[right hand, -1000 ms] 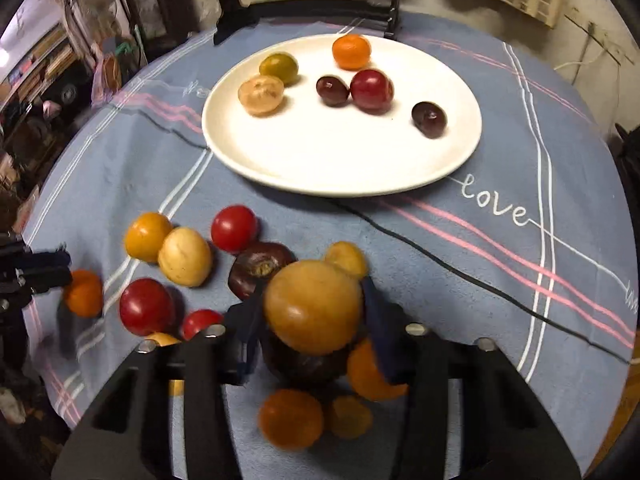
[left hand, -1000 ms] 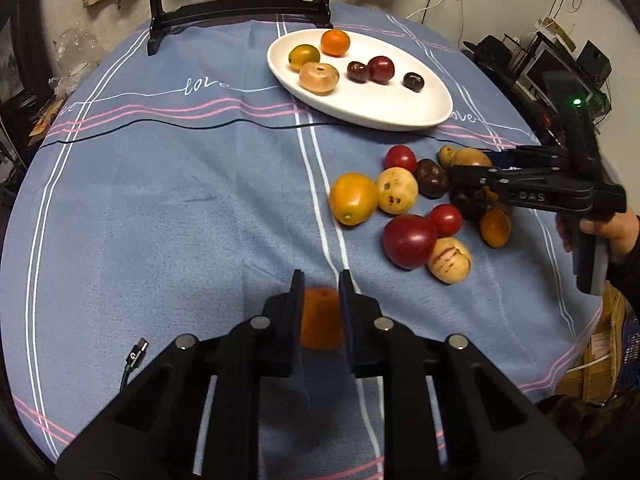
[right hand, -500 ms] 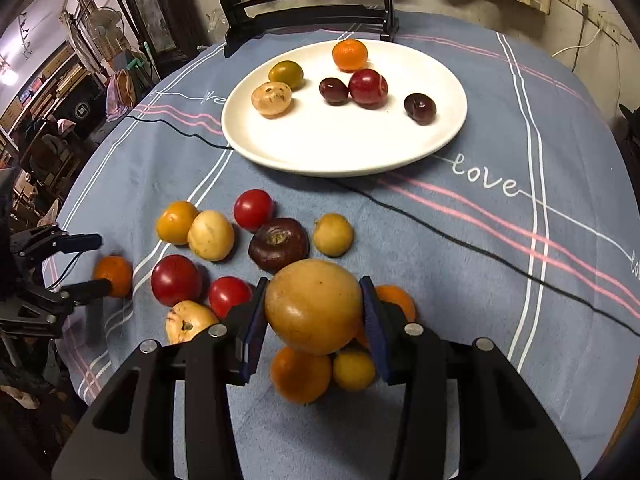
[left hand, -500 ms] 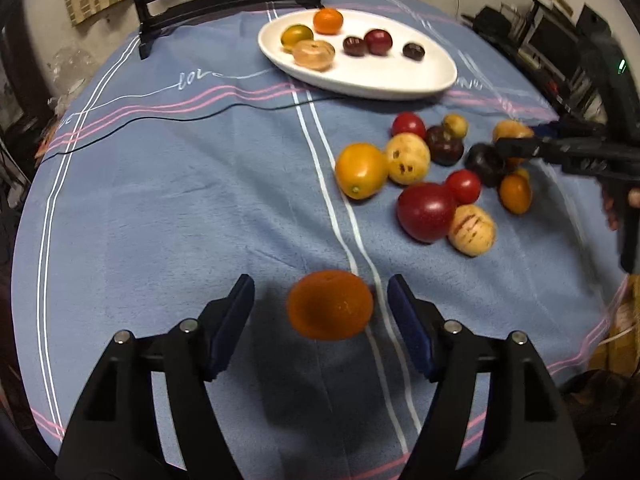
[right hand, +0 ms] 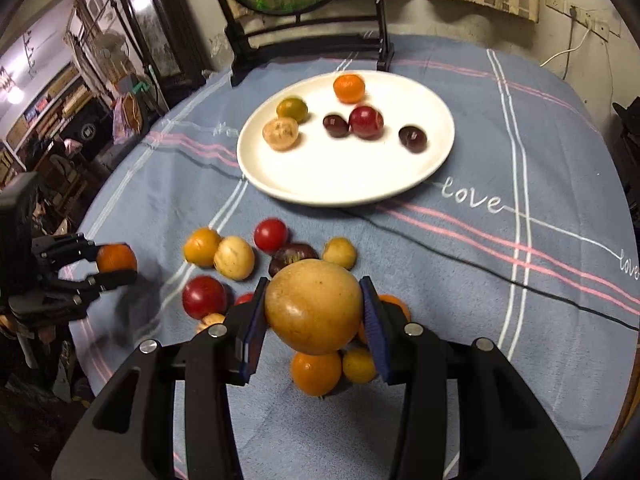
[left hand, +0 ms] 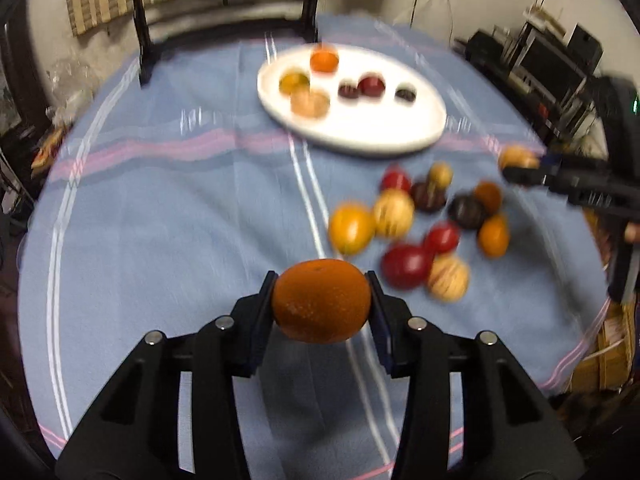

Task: Organize fruits
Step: 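Place the orange on the plate with the left tool while the right tool places the pale fruit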

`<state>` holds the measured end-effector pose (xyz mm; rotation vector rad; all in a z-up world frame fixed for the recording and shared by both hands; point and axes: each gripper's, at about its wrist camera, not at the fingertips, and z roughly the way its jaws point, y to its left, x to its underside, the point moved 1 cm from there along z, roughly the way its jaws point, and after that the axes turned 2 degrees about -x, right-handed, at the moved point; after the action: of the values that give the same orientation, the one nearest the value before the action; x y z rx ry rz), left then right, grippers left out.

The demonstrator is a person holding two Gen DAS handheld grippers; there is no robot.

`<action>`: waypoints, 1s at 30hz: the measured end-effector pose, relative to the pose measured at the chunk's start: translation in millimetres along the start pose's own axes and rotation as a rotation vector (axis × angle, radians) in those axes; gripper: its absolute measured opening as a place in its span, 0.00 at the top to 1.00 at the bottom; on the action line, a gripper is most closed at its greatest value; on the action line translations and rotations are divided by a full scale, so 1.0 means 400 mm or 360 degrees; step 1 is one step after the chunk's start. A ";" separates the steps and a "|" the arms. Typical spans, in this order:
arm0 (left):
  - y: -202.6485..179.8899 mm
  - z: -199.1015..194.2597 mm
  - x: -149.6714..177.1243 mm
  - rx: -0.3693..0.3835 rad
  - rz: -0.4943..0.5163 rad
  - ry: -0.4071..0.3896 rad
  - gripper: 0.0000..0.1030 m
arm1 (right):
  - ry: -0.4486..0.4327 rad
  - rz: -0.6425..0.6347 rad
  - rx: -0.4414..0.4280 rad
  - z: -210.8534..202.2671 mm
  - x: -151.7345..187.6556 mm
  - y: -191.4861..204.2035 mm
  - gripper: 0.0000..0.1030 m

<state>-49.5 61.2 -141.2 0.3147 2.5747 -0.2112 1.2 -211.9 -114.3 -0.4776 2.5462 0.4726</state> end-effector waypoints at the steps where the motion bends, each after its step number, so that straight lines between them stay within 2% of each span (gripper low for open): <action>1: 0.000 -0.012 -0.024 0.0009 0.0006 -0.0032 0.58 | -0.0016 -0.0002 0.0002 -0.009 -0.011 -0.002 0.57; 6: -0.040 -0.037 -0.193 0.0046 0.0059 -0.0178 0.58 | -0.0157 -0.0039 0.0019 -0.069 -0.110 -0.009 0.57; 12: -0.095 0.005 -0.361 0.0019 0.0124 -0.0274 0.58 | -0.0291 -0.0022 0.0019 -0.086 -0.252 -0.042 0.57; 15: -0.117 0.071 -0.393 -0.0003 0.0125 -0.0230 0.58 | -0.0283 0.0036 0.0011 -0.037 -0.301 -0.073 0.57; 17: -0.127 0.112 -0.400 0.0003 0.0115 -0.0180 0.58 | -0.0267 0.0067 0.0002 -0.008 -0.316 -0.089 0.57; 22: -0.156 0.206 -0.399 -0.0073 0.0165 -0.0102 0.57 | -0.0186 0.0121 0.0000 0.091 -0.339 -0.124 0.57; 30: -0.171 0.295 -0.399 -0.0169 0.0169 -0.0030 0.57 | -0.0085 0.0173 0.0030 0.216 -0.387 -0.177 0.57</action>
<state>122.8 -58.3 -151.1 0.4067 2.5311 -0.0382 191.9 -201.0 -119.1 -0.3165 2.5317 0.4937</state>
